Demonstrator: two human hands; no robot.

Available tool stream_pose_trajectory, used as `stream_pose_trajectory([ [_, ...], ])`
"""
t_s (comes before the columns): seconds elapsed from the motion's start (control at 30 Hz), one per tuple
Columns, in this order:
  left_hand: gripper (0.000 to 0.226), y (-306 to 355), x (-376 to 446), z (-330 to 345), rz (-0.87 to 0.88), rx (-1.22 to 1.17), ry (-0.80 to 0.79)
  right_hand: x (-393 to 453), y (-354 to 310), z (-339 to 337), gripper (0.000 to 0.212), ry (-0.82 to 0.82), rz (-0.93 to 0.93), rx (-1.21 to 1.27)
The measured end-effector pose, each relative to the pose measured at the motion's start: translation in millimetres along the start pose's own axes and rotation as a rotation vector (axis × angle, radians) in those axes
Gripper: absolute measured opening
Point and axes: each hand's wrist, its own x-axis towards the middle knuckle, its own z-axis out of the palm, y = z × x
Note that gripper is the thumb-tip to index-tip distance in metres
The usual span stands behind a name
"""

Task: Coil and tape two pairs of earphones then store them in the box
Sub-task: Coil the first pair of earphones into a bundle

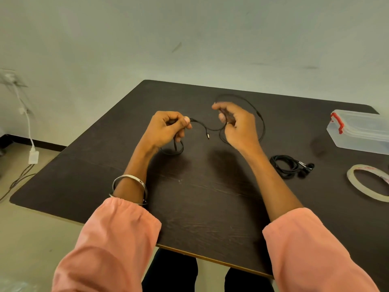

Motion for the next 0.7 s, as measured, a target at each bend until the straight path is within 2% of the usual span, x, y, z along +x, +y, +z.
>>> stream_pose_trajectory([
  [0.07, 0.027, 0, 0, 3, -0.006, 0.001, 0.028, -1, 8, 0, 0.06, -0.122, 0.112, -0.177],
  [0.1, 0.026, 1, 0, 5, -0.01, 0.012, 0.048, -1, 10, -2, 0.066, -0.118, 0.14, -0.302],
  [0.17, 0.024, 1, 1, 8, -0.01, 0.07, 0.083, -1, 7, -6, 0.066, 0.002, 0.115, -0.433],
  [0.23, 0.022, 1, 1, 13, 0.0, 0.154, 0.088, -2, -1, -8, 0.062, 0.101, 0.026, -0.32],
  [0.27, 0.021, 2, 1, 15, 0.007, 0.181, 0.081, -3, -4, -7, 0.059, 0.08, -0.015, -0.211],
  [0.33, 0.019, 3, 0, 19, 0.025, 0.202, 0.059, -6, -8, -1, 0.044, -0.071, -0.043, -0.048],
  [0.37, 0.019, 4, 0, 20, 0.036, 0.209, 0.048, -7, -6, 5, 0.038, -0.155, -0.029, -0.054],
  [0.47, 0.017, 4, -1, 19, 0.052, 0.232, 0.007, -9, 3, 14, 0.034, -0.301, -0.037, -0.276],
  [0.53, 0.016, 3, 0, 17, 0.012, 0.239, -0.043, -8, 8, 10, 0.019, -0.212, -0.045, -0.178],
  [0.7, 0.015, 0, 1, 12, -0.049, 0.206, -0.105, -7, 14, -12, 0.017, 0.372, 0.258, 0.125],
])
